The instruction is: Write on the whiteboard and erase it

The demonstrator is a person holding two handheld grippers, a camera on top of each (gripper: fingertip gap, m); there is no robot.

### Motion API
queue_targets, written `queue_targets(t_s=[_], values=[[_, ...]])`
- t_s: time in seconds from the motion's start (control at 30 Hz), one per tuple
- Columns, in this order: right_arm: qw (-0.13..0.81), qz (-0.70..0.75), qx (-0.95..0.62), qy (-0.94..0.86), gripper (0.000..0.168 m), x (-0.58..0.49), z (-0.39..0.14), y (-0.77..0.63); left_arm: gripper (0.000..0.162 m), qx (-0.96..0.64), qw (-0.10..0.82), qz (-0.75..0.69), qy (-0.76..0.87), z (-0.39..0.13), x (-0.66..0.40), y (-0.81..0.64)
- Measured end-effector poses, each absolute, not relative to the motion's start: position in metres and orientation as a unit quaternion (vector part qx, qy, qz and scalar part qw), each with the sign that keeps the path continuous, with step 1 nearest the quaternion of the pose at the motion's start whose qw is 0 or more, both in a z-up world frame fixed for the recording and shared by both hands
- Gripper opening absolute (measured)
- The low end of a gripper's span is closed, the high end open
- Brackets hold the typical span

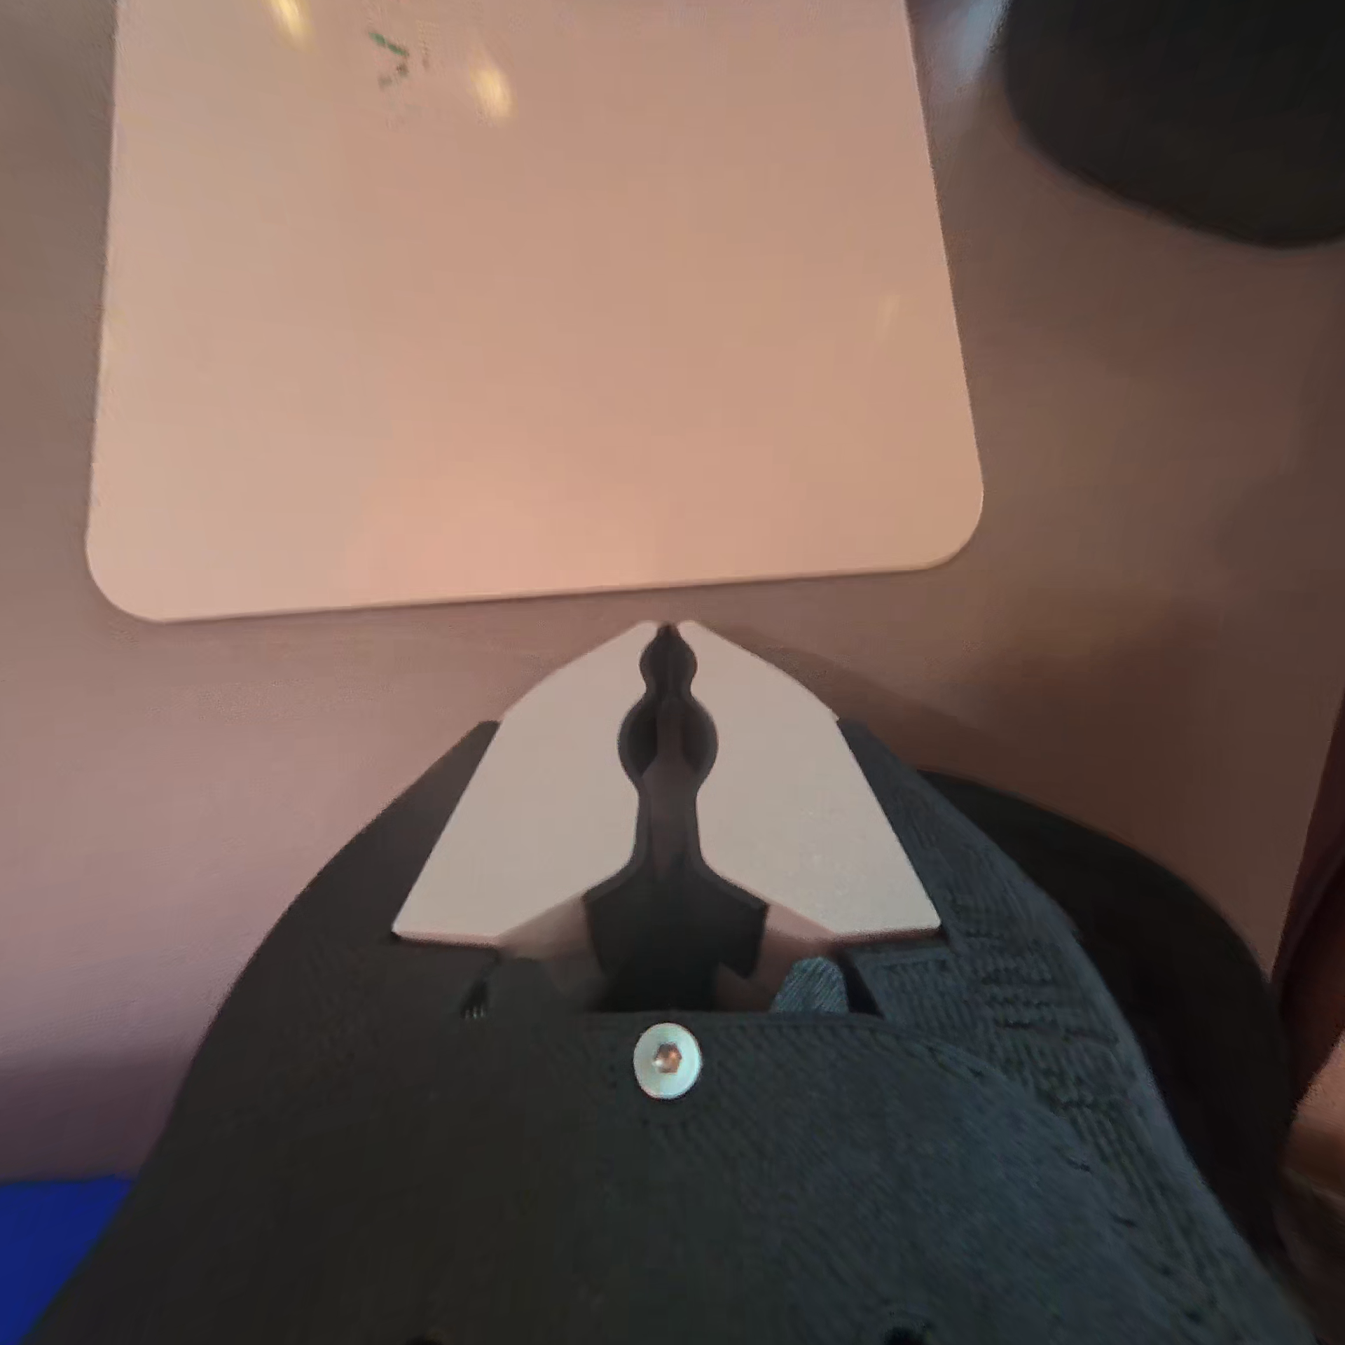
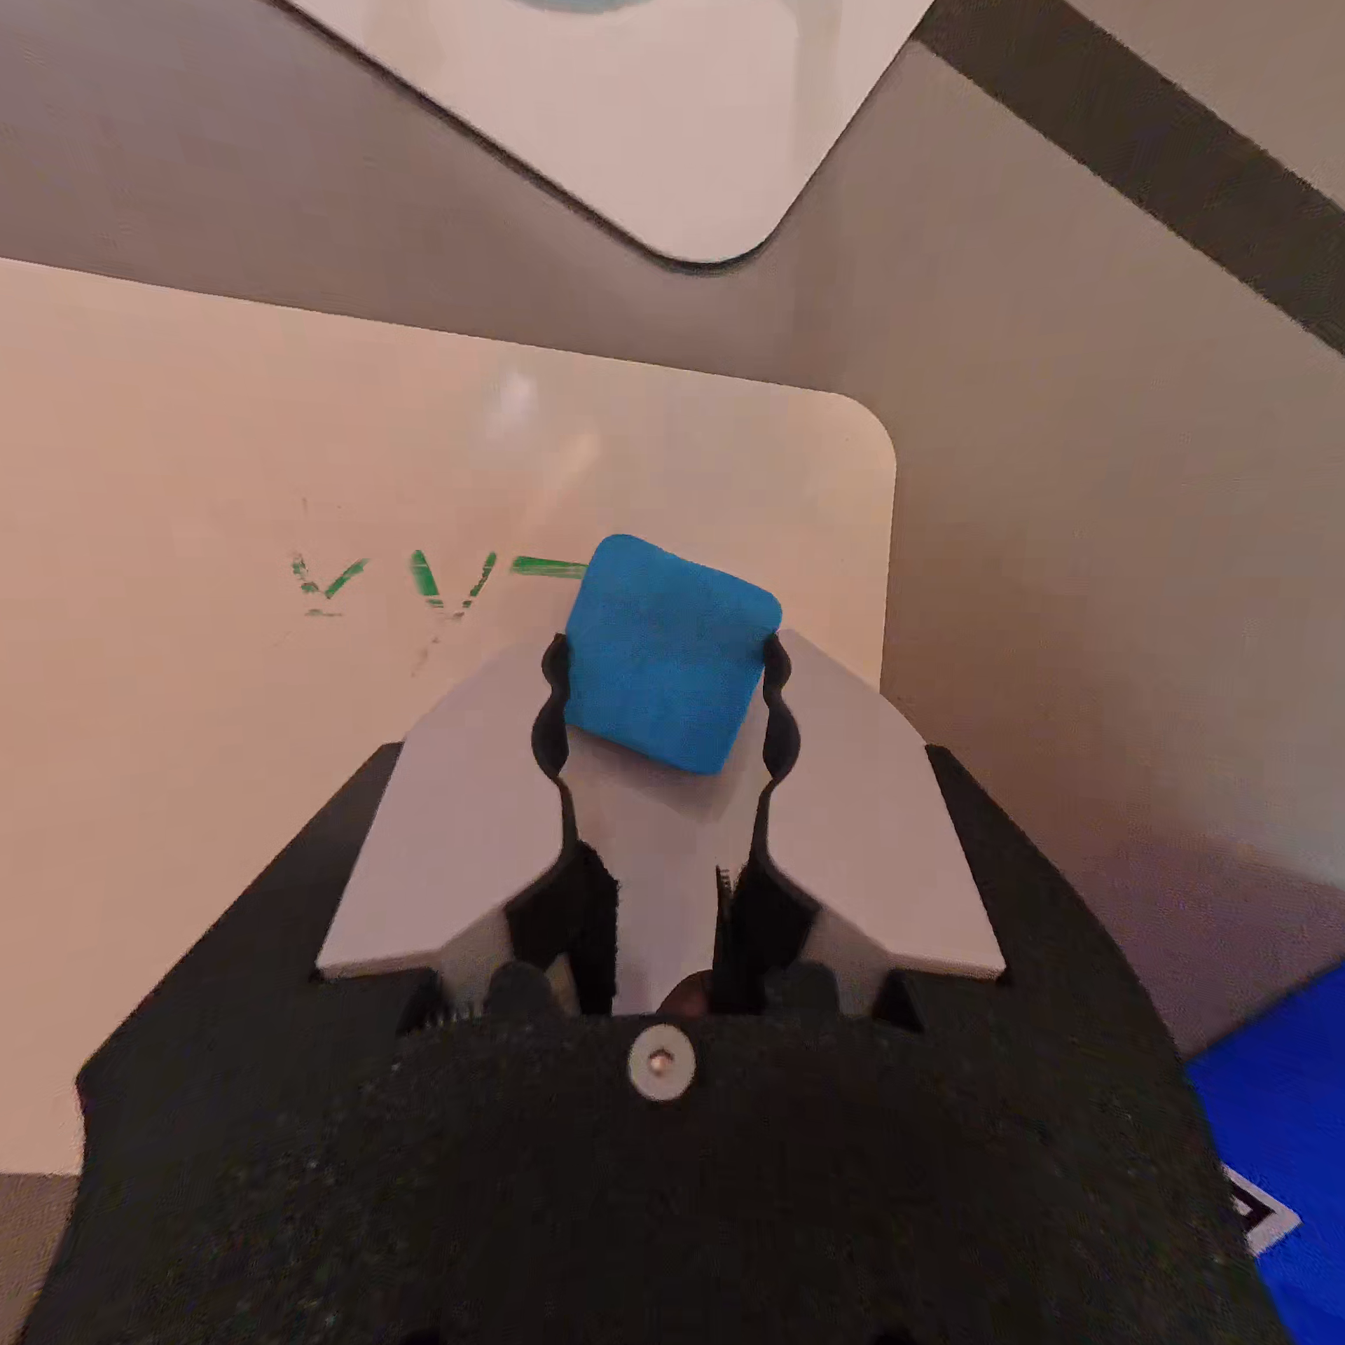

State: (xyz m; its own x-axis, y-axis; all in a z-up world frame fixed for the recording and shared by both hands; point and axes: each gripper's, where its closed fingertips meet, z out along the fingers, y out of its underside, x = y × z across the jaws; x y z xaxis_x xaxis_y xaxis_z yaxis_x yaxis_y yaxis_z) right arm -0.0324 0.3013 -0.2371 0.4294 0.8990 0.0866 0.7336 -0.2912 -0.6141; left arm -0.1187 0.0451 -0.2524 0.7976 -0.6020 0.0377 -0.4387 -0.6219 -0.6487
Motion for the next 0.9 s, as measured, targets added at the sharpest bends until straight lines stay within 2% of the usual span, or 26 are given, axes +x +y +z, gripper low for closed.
queue_targets(t_s=[0.17,0.3,0.33,0.4,0.5,0.7,0.9], values=[[0.281,0.186,-0.733,-0.591,0.052,-0.089,-0.237,0.227,0.000,-0.885,0.321,-0.145,0.304,-0.252,-0.116,0.040],[0.277,0.196,-0.723,-0.602,0.052,-0.095,-0.237,0.208,0.000,-0.856,0.419,-0.166,0.254,-0.222,-0.117,0.060],[0.271,0.213,-0.718,-0.605,0.052,-0.097,-0.237,0.202,0.001,-0.862,0.412,-0.151,0.256,-0.227,-0.118,0.063],[0.265,0.229,-0.700,-0.622,0.052,-0.103,-0.237,0.187,0.002,-0.887,0.339,-0.118,0.291,-0.252,-0.114,0.058],[0.245,0.238,-0.673,-0.656,0.052,-0.102,-0.237,0.180,0.000,-0.885,0.344,-0.087,0.301,-0.251,-0.113,0.064],[0.269,0.177,-0.784,-0.530,0.052,-0.057,-0.238,0.298,0.000,-0.886,0.336,-0.124,0.295,-0.251,-0.111,0.058],[0.240,0.258,-0.646,-0.677,0.052,-0.131,-0.236,0.145,0.001,-0.885,0.340,-0.120,0.296,-0.251,-0.111,0.058]])
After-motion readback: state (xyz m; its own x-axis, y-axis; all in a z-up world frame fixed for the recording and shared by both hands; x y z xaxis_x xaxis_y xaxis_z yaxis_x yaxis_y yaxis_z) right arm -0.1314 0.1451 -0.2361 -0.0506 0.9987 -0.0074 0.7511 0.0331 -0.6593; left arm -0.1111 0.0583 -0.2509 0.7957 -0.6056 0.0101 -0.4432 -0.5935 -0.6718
